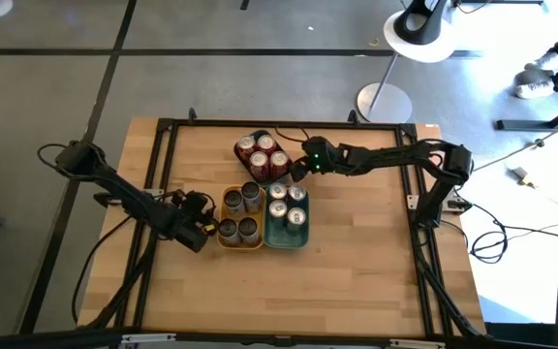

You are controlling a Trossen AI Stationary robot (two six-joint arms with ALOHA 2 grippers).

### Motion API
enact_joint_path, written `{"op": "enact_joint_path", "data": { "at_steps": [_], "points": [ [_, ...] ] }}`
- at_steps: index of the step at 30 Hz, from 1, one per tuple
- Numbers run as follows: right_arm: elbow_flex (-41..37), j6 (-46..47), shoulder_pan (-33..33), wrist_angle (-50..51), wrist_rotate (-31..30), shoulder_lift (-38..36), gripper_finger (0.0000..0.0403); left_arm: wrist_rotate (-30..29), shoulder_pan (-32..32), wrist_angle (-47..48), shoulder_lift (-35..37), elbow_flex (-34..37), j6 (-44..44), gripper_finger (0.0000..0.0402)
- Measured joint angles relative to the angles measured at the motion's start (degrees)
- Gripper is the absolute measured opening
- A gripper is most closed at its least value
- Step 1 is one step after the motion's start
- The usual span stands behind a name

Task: Sort soda cans
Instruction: Move the blue bin to the center of the table beside the green bin

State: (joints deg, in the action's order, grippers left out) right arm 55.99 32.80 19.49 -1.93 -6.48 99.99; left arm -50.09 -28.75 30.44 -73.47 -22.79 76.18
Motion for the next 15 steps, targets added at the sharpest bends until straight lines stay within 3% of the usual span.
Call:
{"op": "enact_joint_path", "data": {
  "at_steps": [7,15],
  "points": [
    [-0.07,0.36,0.09,-1.17,-2.06,0.19,0.0247,-0.02,0.04,-0.07,0.0,0.0,0.11,0.0177],
    [-0.04,-0.07,0.09,-1.26,-0.44,0.41,0.0216,-0.02,0.04,-0.24,0.0,0.0,0.3,0.0177]
  ]
}}
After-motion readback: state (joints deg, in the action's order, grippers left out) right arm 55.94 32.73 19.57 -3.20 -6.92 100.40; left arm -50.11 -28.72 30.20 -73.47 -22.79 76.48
